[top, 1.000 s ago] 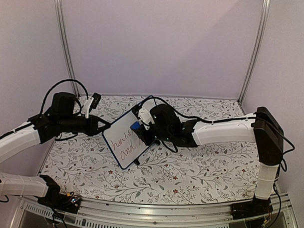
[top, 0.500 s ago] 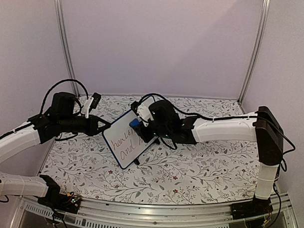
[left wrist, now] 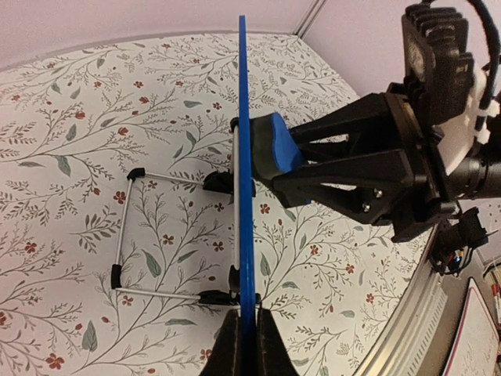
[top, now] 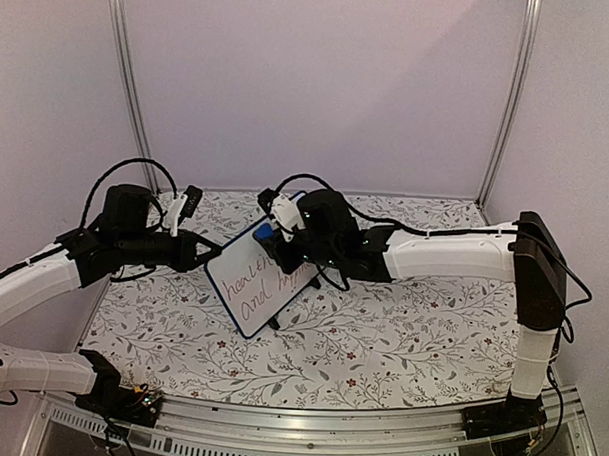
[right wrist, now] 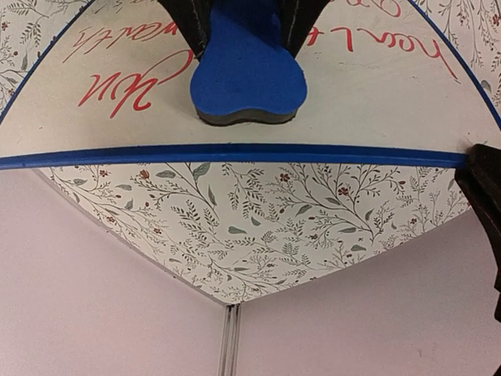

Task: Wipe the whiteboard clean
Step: Erase the center of the board.

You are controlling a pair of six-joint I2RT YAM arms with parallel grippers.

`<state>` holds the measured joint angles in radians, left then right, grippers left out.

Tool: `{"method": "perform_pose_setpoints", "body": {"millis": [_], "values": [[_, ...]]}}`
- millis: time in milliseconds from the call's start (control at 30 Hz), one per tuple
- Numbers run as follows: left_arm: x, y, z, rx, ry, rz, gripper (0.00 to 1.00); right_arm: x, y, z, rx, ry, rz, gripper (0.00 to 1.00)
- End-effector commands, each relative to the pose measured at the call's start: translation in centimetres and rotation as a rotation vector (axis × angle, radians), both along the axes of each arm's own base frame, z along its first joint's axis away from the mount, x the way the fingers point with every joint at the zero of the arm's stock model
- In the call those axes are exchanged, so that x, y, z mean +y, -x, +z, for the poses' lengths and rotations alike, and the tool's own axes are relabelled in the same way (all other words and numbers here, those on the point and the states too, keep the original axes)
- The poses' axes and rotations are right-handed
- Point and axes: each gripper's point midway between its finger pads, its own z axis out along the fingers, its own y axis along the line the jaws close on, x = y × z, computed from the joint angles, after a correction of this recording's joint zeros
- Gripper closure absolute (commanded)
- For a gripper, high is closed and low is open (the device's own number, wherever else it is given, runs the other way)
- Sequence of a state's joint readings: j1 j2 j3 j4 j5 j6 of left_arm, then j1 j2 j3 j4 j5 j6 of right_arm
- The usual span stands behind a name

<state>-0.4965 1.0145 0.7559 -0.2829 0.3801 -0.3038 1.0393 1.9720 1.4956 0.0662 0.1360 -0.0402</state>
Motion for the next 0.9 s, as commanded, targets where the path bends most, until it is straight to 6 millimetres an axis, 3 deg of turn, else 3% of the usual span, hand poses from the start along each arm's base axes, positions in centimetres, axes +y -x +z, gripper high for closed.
{"method": "perform_pose_setpoints", "body": {"millis": [0, 167, 333, 667, 867], "values": [[-1.1, 1.3, 0.7, -0.012, 0.035, -0.084, 1.0, -0.4, 1.7, -4.2, 0.065, 0.063, 0.033, 0.85], [-1.1, 1.3, 0.7, -0.01, 0.036, -0.084, 1.0, -1.0, 3.4, -6.5, 0.094, 0.098, 0.034, 0.85], [-1.2, 1.4, 0.7, -0.008, 0.038, -0.088, 1.0, -1.9, 2.8, -6.9, 0.078, 0.119, -0.016, 0.85], [-1.1, 1.3, 0.6, -0.009, 0.035, -0.085, 1.0, -1.0, -0.1, -0.5, -0.023, 0.04, -0.056, 0.85], [-1.1, 1.3, 0.6, -0.009, 0.035, -0.085, 1.0, -2.2, -2.7, 1.5, -0.054, 0.019, -0.096, 0.85]]}}
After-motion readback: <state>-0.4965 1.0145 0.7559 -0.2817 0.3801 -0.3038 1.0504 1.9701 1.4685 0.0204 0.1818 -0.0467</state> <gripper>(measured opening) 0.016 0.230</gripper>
